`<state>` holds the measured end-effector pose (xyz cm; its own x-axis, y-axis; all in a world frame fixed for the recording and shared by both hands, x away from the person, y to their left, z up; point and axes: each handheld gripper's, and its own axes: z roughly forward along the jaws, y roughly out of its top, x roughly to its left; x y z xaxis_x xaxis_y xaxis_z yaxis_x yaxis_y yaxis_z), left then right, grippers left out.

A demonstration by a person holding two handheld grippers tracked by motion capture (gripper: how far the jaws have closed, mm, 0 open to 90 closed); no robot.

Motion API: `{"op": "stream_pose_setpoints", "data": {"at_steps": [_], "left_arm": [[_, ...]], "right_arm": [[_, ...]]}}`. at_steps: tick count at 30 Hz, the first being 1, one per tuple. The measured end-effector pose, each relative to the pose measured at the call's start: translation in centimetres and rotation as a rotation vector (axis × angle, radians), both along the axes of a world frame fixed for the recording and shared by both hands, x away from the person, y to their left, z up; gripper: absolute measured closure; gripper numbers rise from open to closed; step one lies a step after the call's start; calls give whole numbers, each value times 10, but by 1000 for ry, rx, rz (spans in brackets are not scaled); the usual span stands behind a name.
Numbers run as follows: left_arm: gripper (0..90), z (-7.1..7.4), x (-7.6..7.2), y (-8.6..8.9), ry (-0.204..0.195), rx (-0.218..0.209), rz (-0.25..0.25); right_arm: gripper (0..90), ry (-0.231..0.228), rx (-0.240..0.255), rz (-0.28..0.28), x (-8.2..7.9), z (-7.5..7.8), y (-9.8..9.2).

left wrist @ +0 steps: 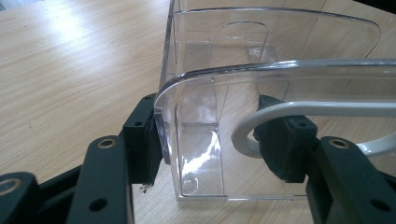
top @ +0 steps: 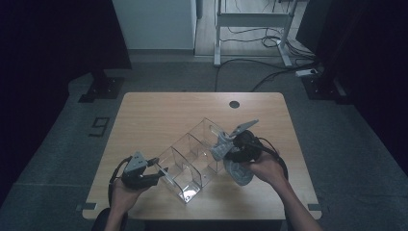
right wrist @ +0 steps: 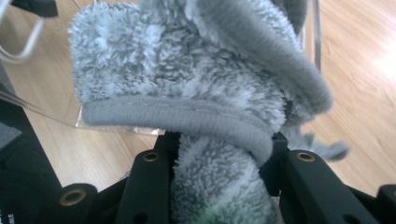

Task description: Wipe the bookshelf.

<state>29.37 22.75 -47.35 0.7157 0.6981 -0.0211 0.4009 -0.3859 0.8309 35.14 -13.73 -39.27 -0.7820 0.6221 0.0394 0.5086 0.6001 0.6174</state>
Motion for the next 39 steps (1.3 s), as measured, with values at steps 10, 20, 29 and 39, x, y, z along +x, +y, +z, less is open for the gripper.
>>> {"op": "stream_pose_setpoints", "data": {"at_steps": [10, 20, 29, 39], "left_arm": [[438, 0, 0, 0, 0, 3, -2], [438, 0, 0, -1, 0, 5, 1], [438, 0, 0, -1, 0, 5, 2], [438, 1, 0, -1, 0, 9, 1]], "right_arm": [[639, -13, -4, 42, 21, 16, 35], [639, -38, -18, 46, 44, 19, 67], [634, -41, -27, 51, 61, 8, 97], [627, -33, -100, 50, 74, -12, 121]]}}
